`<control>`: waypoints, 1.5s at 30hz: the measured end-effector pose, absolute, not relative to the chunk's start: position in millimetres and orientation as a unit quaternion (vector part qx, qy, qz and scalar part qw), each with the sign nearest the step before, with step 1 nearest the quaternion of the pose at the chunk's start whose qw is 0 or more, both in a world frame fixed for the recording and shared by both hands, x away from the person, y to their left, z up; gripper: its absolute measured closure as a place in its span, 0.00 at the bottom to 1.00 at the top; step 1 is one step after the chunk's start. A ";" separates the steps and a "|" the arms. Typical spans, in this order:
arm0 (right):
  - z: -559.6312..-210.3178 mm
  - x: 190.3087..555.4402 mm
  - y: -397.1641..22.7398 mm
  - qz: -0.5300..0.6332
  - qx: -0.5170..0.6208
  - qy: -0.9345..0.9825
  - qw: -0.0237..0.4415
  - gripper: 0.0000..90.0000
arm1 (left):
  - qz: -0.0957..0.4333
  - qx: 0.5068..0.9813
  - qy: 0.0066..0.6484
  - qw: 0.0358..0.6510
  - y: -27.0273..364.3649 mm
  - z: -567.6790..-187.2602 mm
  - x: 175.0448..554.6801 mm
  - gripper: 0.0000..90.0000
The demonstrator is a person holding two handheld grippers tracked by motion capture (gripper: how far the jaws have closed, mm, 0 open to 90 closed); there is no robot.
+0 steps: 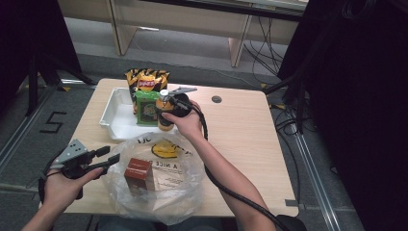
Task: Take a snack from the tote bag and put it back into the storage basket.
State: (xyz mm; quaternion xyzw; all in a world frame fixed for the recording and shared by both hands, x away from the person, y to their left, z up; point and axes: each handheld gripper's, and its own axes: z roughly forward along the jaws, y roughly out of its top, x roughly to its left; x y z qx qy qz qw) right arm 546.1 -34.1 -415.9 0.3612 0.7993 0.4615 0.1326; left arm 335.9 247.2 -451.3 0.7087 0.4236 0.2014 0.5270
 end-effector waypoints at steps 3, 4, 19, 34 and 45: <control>-417.2 546.3 -35.4 0.451 0.365 0.805 0.126 0.36 | 0.201 0.709 0.424 0.526 247.1 -451.4 335.8 0.52; -417.2 546.3 -35.4 0.451 0.365 0.805 0.126 0.36 | 0.201 0.709 0.424 0.526 247.1 -451.4 335.8 0.52; -430.2 550.6 -35.8 0.442 0.374 0.805 0.128 0.36 | 0.201 0.708 0.423 0.528 247.4 -451.4 335.9 0.52; -438.4 552.1 -35.7 0.430 0.374 0.811 0.131 0.36 | 0.199 0.709 0.423 0.528 247.3 -451.8 336.1 0.52; -442.2 552.2 -33.8 0.432 0.378 0.808 0.130 0.36 | 0.198 0.710 0.424 0.527 246.7 -452.4 336.4 0.52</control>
